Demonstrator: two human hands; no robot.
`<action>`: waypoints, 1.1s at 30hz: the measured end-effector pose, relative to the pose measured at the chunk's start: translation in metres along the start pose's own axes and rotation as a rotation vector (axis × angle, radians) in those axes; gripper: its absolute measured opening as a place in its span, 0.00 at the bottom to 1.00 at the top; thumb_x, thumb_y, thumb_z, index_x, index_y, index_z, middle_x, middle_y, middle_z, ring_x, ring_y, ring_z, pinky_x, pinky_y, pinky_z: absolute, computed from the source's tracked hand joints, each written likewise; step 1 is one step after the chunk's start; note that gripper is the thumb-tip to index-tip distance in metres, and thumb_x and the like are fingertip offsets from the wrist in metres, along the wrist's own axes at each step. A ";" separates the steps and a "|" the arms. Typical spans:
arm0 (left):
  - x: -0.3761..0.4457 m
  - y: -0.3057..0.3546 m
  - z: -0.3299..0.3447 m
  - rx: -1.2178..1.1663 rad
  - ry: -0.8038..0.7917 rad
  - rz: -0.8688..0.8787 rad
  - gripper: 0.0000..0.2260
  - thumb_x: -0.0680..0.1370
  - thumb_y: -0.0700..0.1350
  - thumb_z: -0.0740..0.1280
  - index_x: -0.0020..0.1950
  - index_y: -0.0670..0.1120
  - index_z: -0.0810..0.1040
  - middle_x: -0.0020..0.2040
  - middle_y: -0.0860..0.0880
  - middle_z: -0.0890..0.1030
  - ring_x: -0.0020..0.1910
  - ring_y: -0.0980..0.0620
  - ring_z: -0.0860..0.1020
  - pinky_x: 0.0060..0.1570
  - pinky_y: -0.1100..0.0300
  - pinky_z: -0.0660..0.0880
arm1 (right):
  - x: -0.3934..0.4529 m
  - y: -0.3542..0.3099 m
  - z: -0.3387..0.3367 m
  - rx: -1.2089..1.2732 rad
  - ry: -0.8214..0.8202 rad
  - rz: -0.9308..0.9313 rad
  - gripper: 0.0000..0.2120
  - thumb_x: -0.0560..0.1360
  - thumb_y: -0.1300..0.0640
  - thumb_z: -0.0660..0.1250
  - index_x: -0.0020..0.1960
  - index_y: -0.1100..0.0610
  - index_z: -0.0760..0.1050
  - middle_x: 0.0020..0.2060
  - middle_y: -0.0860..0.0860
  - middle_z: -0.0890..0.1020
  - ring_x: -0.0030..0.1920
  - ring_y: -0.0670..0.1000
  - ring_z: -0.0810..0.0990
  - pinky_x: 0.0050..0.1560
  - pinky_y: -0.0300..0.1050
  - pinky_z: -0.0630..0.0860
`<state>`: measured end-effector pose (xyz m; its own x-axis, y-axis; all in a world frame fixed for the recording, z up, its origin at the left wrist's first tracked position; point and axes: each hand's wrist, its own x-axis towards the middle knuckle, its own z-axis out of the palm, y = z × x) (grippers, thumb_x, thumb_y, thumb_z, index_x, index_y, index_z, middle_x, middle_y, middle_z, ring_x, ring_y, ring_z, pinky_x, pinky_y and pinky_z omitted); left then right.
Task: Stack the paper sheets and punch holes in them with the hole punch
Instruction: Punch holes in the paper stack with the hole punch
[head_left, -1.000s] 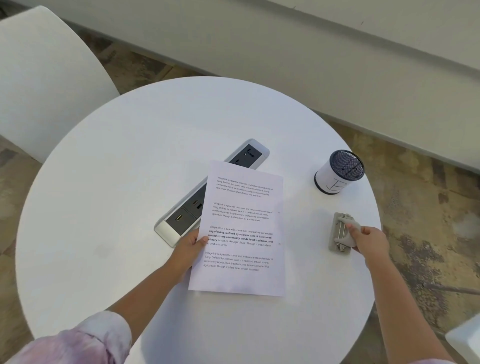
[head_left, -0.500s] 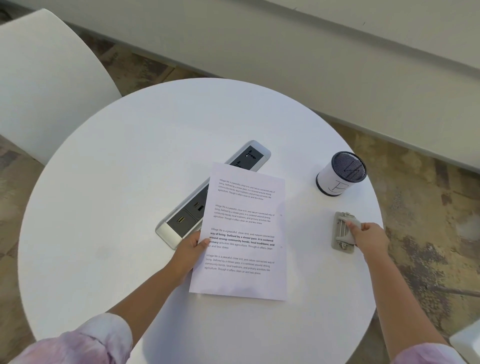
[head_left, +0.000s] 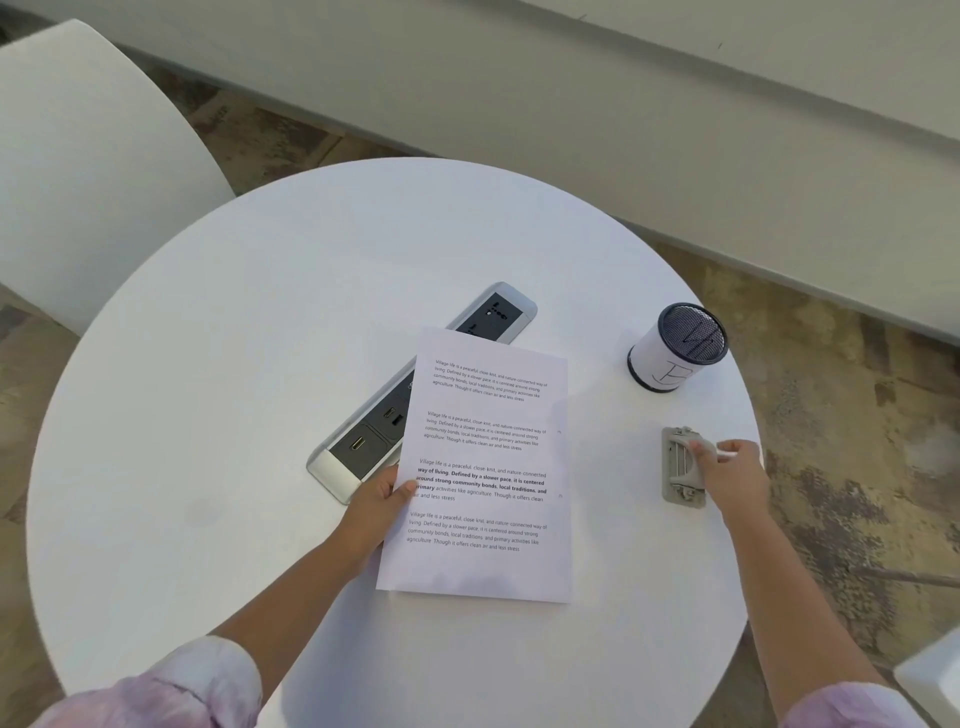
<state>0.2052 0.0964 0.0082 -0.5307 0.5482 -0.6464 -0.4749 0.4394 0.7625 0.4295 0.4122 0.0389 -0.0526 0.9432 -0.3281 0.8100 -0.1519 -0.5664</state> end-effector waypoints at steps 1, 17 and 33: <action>0.000 0.000 0.000 -0.003 0.000 0.000 0.08 0.80 0.44 0.60 0.54 0.51 0.77 0.51 0.50 0.83 0.50 0.49 0.81 0.41 0.57 0.77 | -0.004 -0.002 0.000 0.047 0.029 -0.030 0.24 0.74 0.49 0.66 0.63 0.63 0.66 0.57 0.57 0.74 0.56 0.60 0.75 0.45 0.47 0.69; -0.007 0.005 -0.031 -0.096 0.005 -0.038 0.06 0.80 0.42 0.60 0.49 0.48 0.76 0.46 0.50 0.82 0.43 0.50 0.80 0.37 0.57 0.74 | -0.079 -0.011 0.048 -0.253 0.021 -0.458 0.17 0.72 0.55 0.68 0.60 0.51 0.72 0.63 0.51 0.70 0.66 0.58 0.66 0.58 0.52 0.70; -0.002 0.019 -0.058 -0.020 -0.044 -0.026 0.11 0.80 0.44 0.59 0.60 0.47 0.75 0.57 0.48 0.81 0.57 0.46 0.79 0.57 0.46 0.75 | -0.039 0.022 0.017 -0.558 -0.116 -0.540 0.16 0.69 0.76 0.56 0.44 0.60 0.77 0.69 0.57 0.67 0.62 0.63 0.72 0.50 0.51 0.73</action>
<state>0.1564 0.0622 0.0221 -0.4873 0.5676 -0.6636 -0.5022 0.4395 0.7447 0.4397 0.3671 0.0268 -0.5581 0.8027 -0.2101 0.8272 0.5186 -0.2162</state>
